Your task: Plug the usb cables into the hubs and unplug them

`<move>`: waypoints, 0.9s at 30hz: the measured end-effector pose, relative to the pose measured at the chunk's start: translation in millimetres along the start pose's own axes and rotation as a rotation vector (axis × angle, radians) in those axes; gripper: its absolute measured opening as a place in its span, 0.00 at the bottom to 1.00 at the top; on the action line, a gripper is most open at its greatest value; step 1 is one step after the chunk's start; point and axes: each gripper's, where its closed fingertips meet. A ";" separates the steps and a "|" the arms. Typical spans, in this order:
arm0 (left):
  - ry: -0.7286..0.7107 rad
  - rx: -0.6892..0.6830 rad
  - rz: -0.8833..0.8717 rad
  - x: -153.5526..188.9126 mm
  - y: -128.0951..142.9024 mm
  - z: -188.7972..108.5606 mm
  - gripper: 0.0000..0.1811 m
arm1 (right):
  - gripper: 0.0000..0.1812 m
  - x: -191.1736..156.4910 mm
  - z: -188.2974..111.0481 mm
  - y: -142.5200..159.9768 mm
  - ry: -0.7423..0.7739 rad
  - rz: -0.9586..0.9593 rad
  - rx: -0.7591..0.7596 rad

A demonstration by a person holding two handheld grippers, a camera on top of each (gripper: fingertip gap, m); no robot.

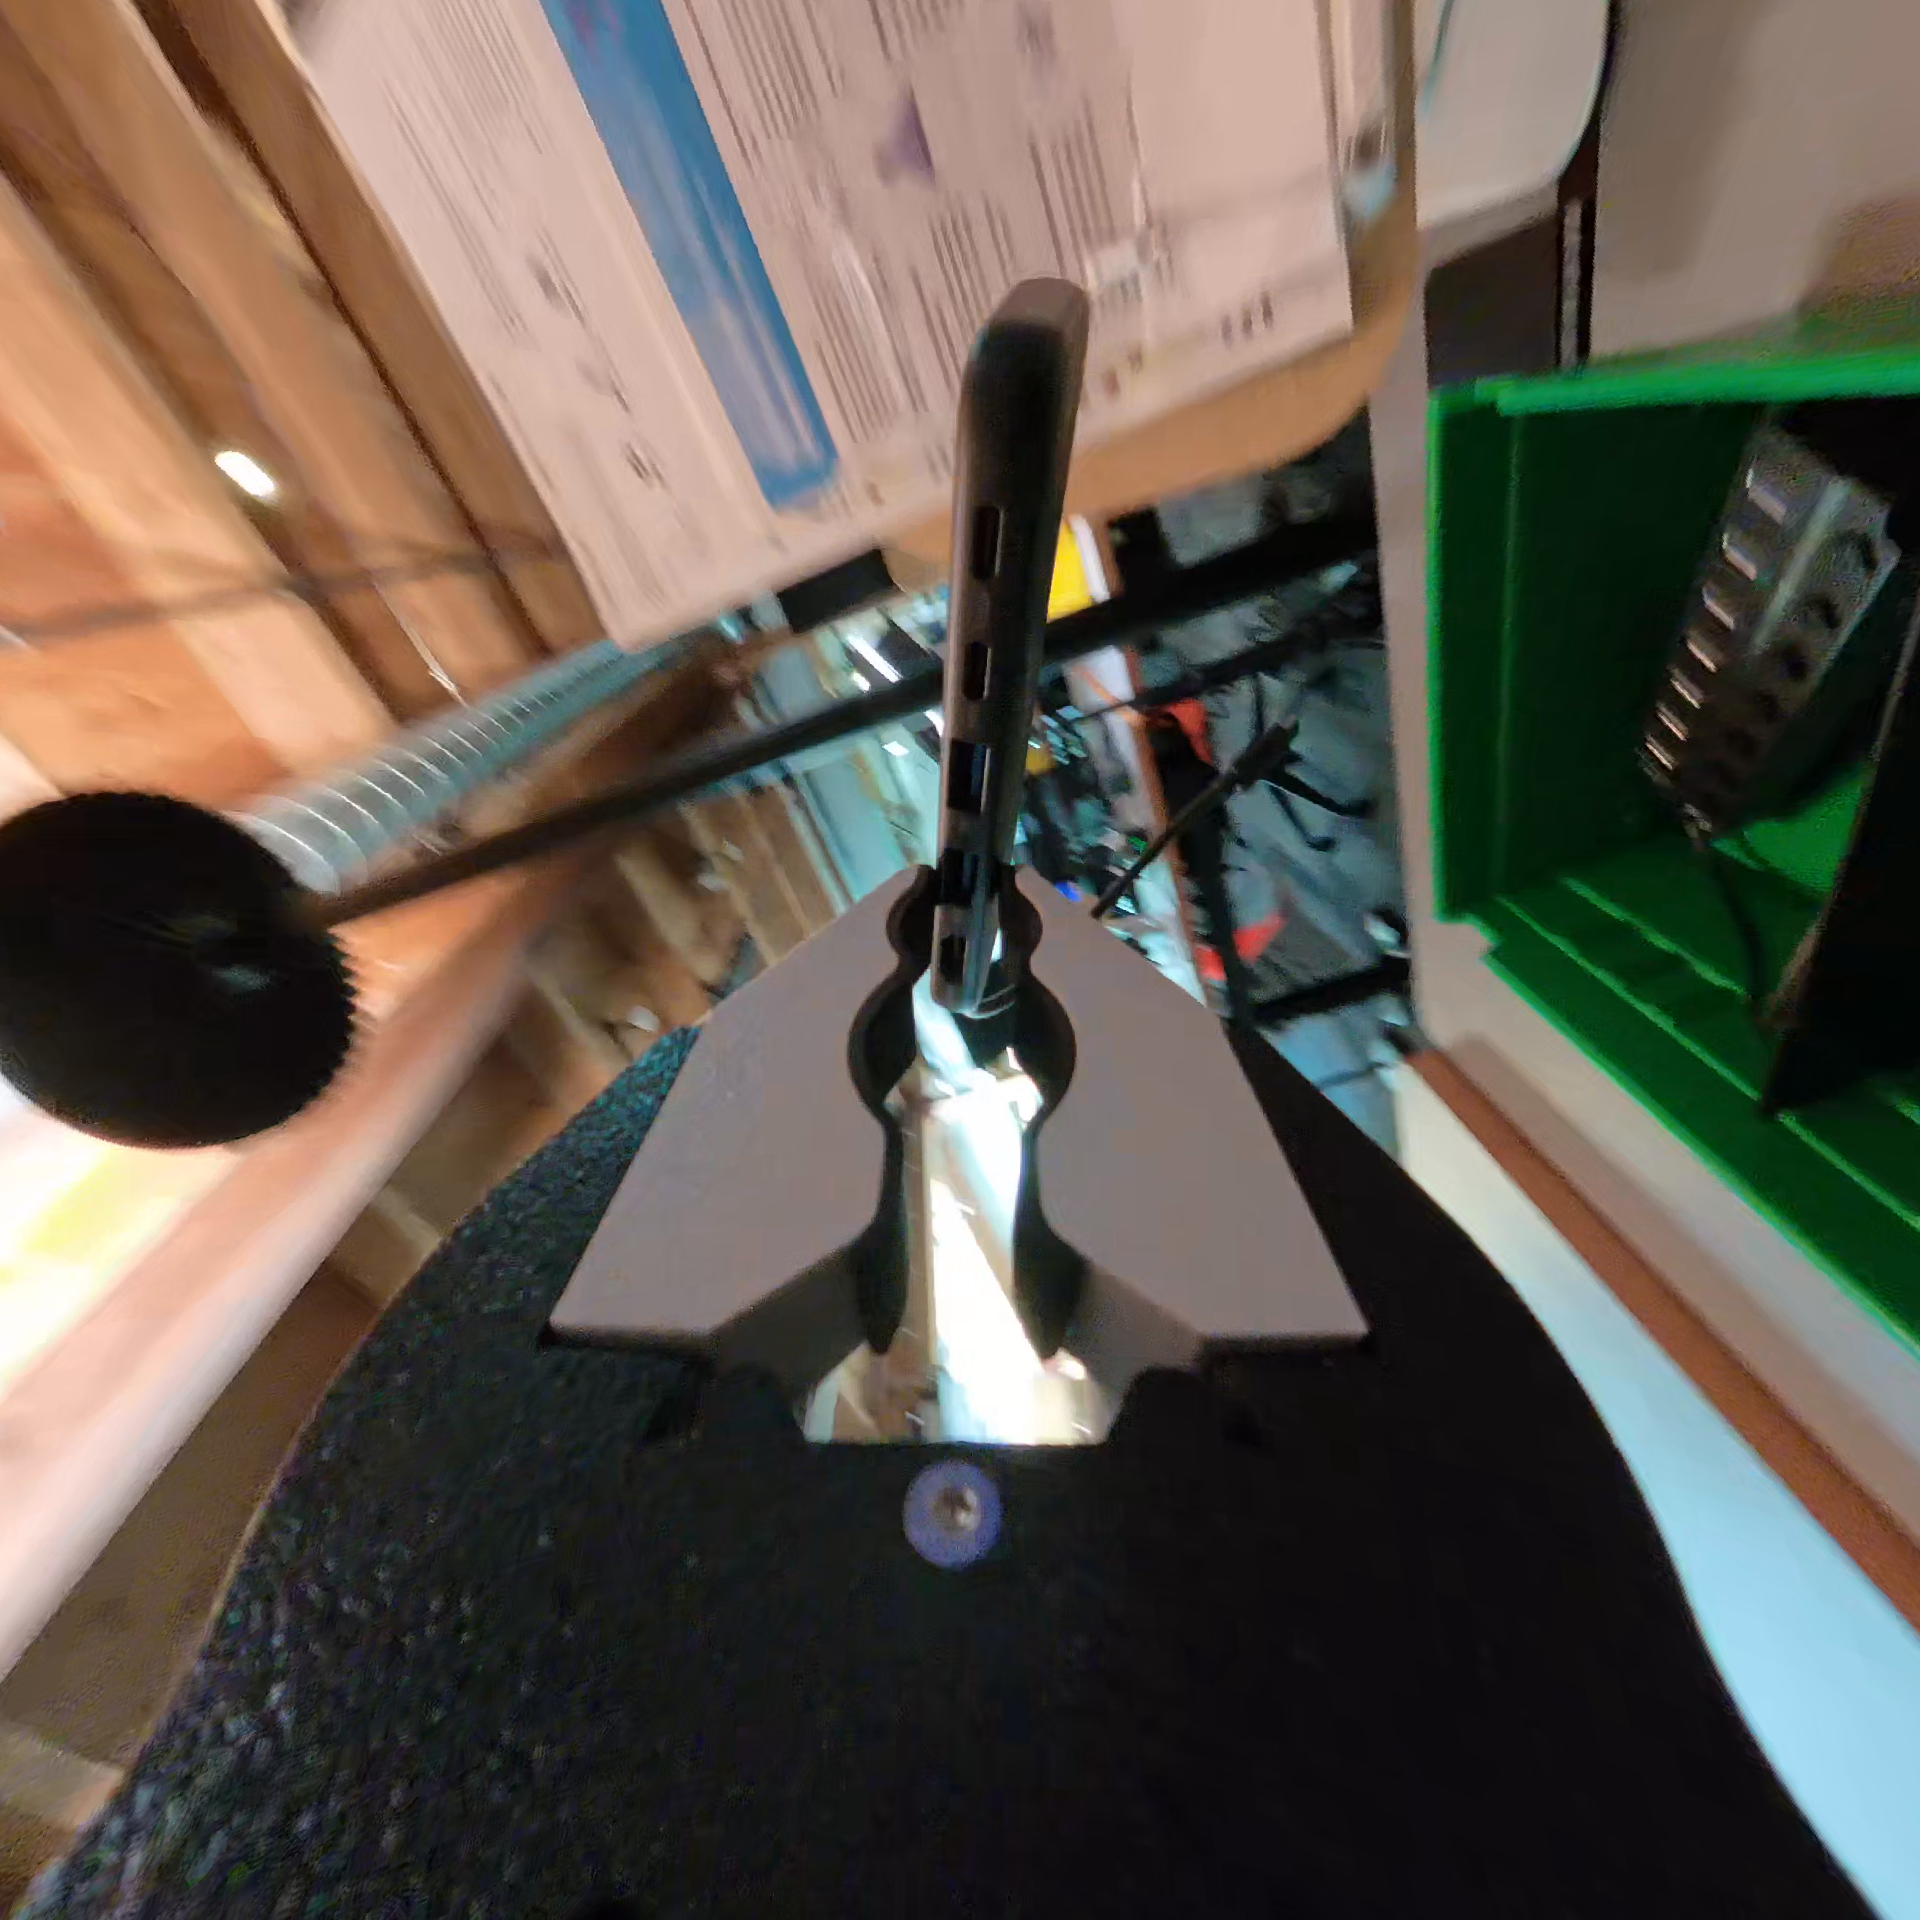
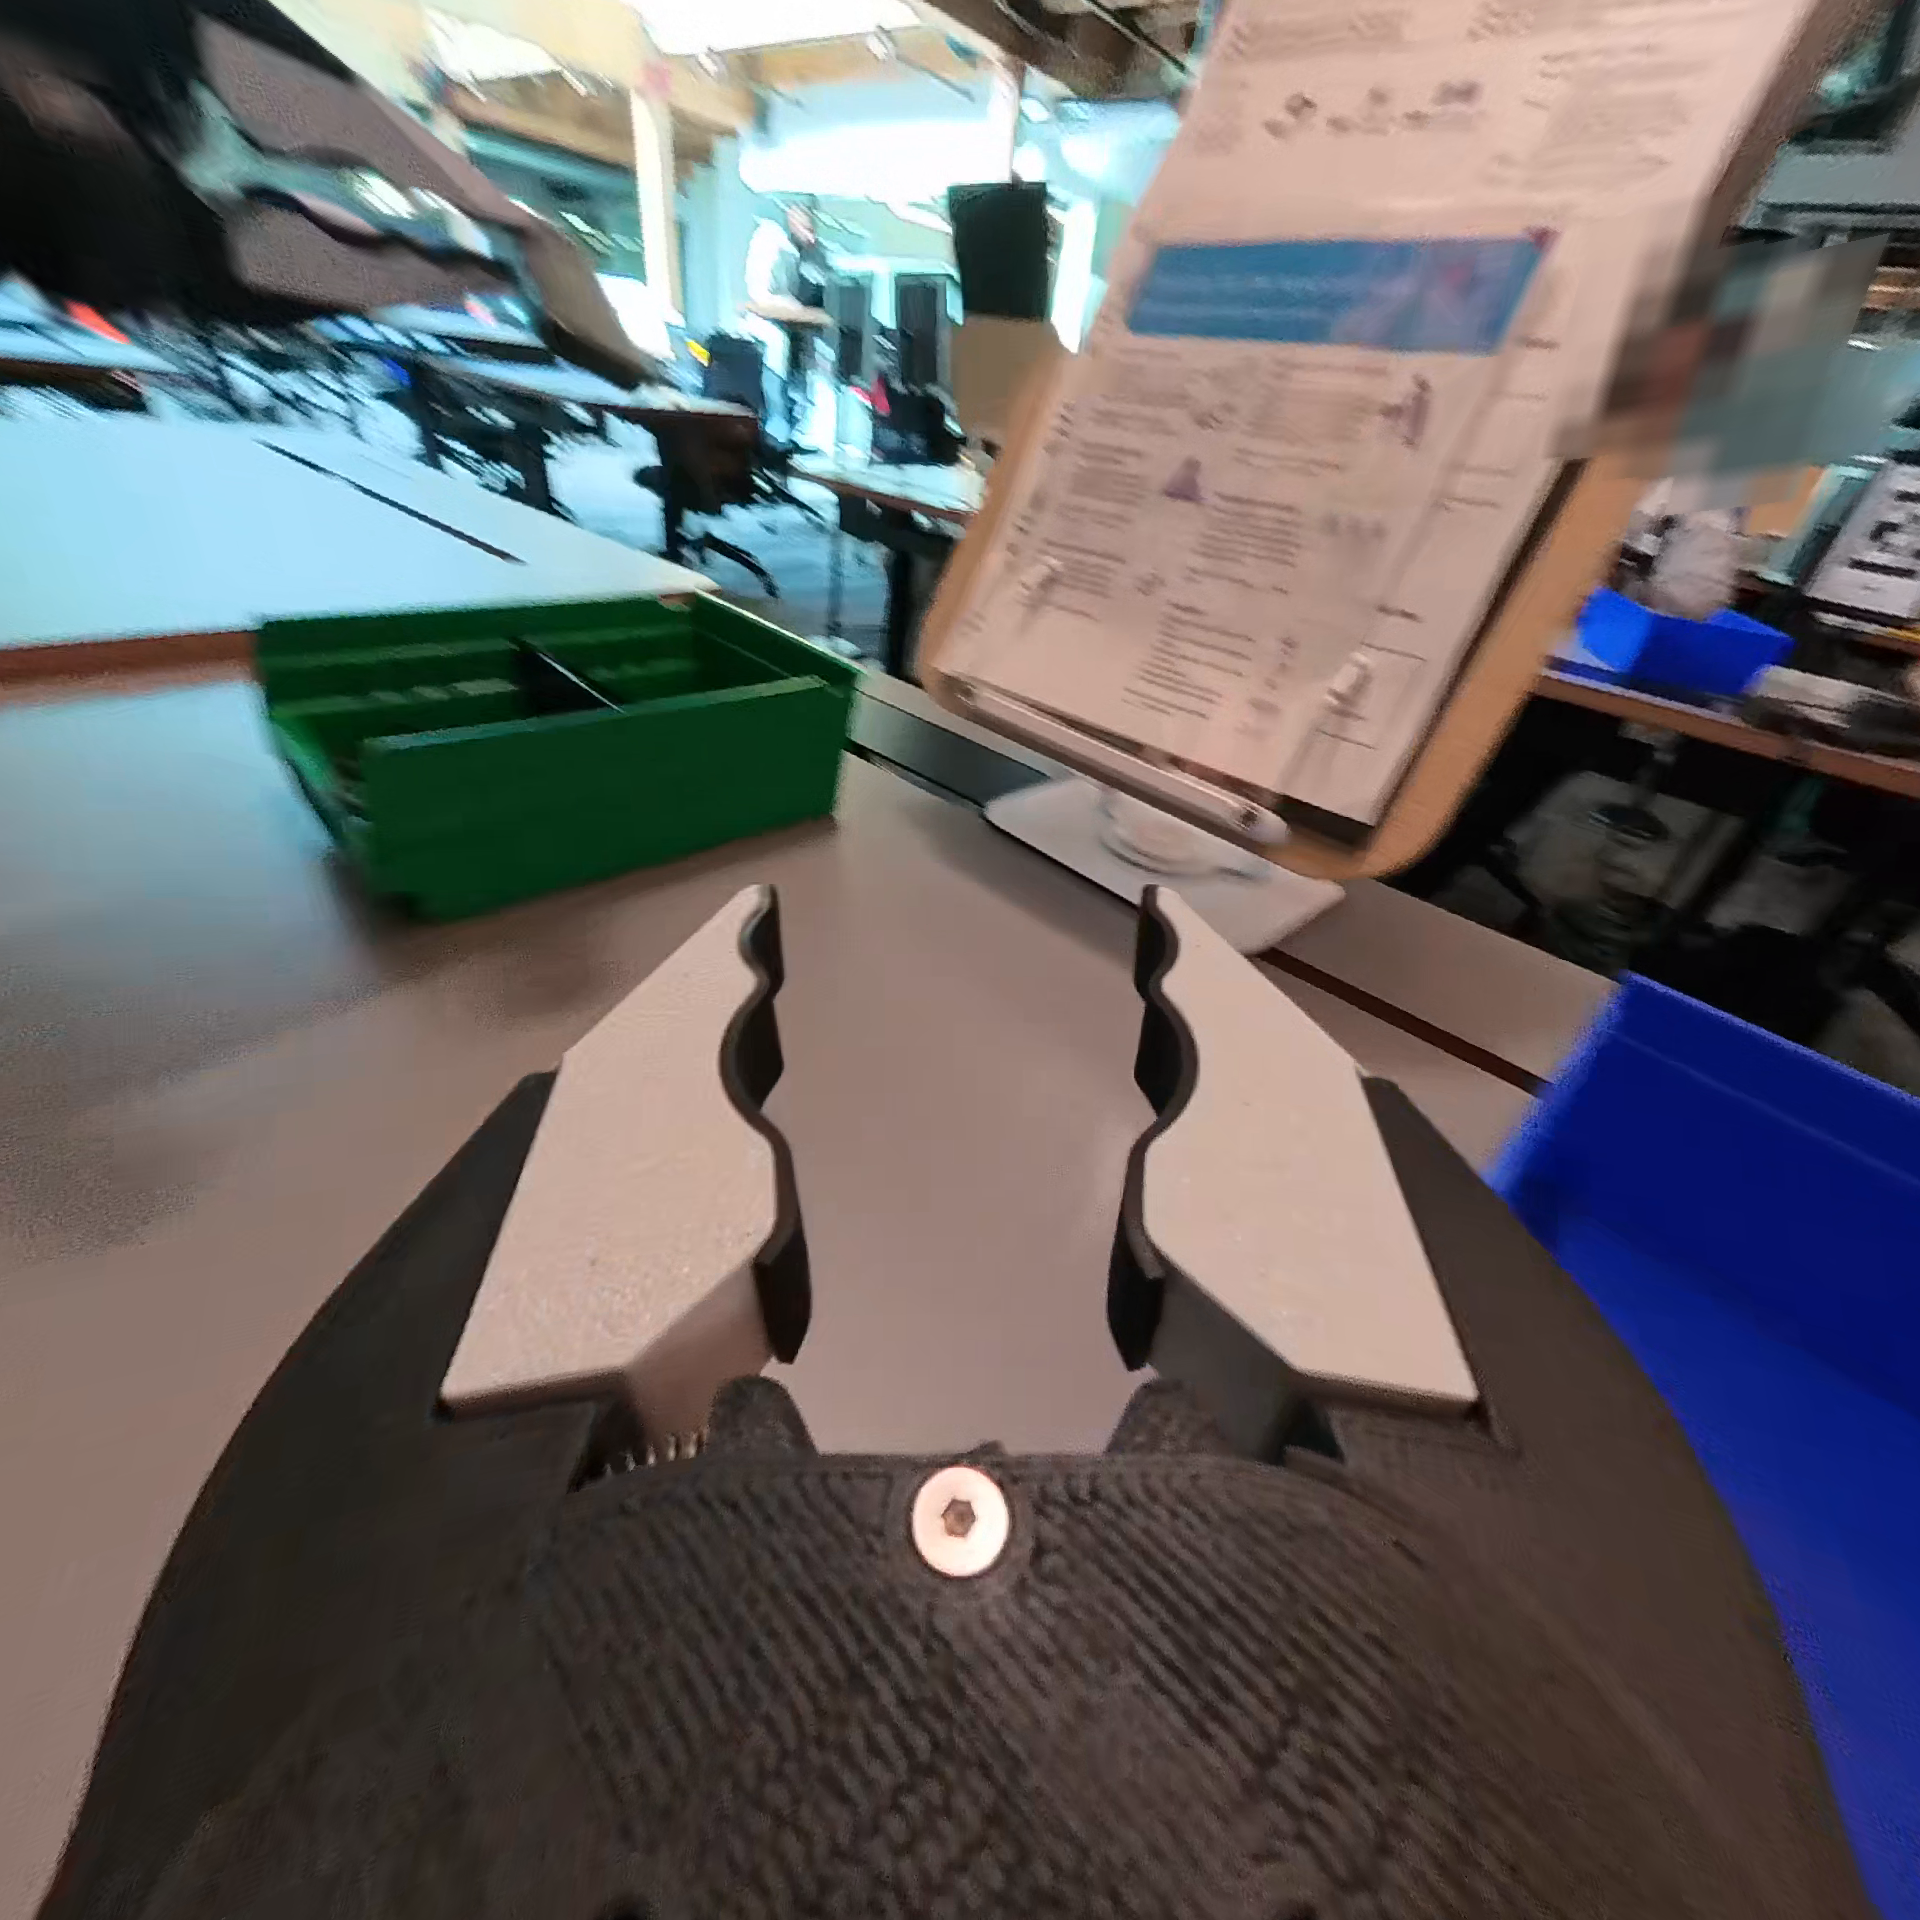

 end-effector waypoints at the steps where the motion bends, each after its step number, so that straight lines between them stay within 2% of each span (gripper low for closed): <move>1: -0.042 0.045 0.051 -9.2 -22.3 -10.0 0.05 | 0.40 -12.0 4.0 -6.8 -0.048 0.020 0.034; 4: -0.176 0.196 0.171 -21.2 -95.3 -41.5 0.05 | 0.49 -46.2 13.4 -23.3 -0.191 0.097 0.115; 7: -0.238 0.306 0.246 -6.1 -159.6 -67.5 0.05 | 0.49 -65.5 21.7 -27.0 -0.275 0.202 0.149; 9: -0.242 0.365 0.226 9.1 -193.3 -80.4 0.05 | 0.47 -74.3 32.8 -12.7 -0.302 0.253 0.095; 12: -0.237 0.413 0.178 21.9 -226.3 -94.1 0.05 | 0.48 -85.3 50.4 25.0 -0.293 0.204 -0.089; 14: -0.224 0.417 0.164 26.7 -237.2 -97.6 0.05 | 0.51 -83.4 57.2 42.4 -0.244 0.143 -0.165; 17: -0.234 0.416 0.146 29.7 -243.3 -97.3 0.05 | 0.34 -93.0 59.8 44.7 -0.293 0.126 -0.159; 19: -0.247 0.406 0.133 28.9 -243.6 -95.8 0.05 | 0.28 -96.4 61.3 49.9 -0.313 0.132 -0.182; 24: -0.283 0.401 0.158 31.4 -248.1 -97.4 0.06 | 0.26 -94.9 65.1 62.3 -0.332 0.166 -0.217; 27: -0.328 0.394 0.137 26.6 -246.4 -100.6 0.06 | 0.26 -97.4 63.9 57.9 -0.386 0.224 -0.167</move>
Point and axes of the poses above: each gripper's, where its closed fingertips meet, z out along the fingers, y out of its underside, x = y × z across the jaws, and after that the axes turned 9 degrees about -y, right-handed
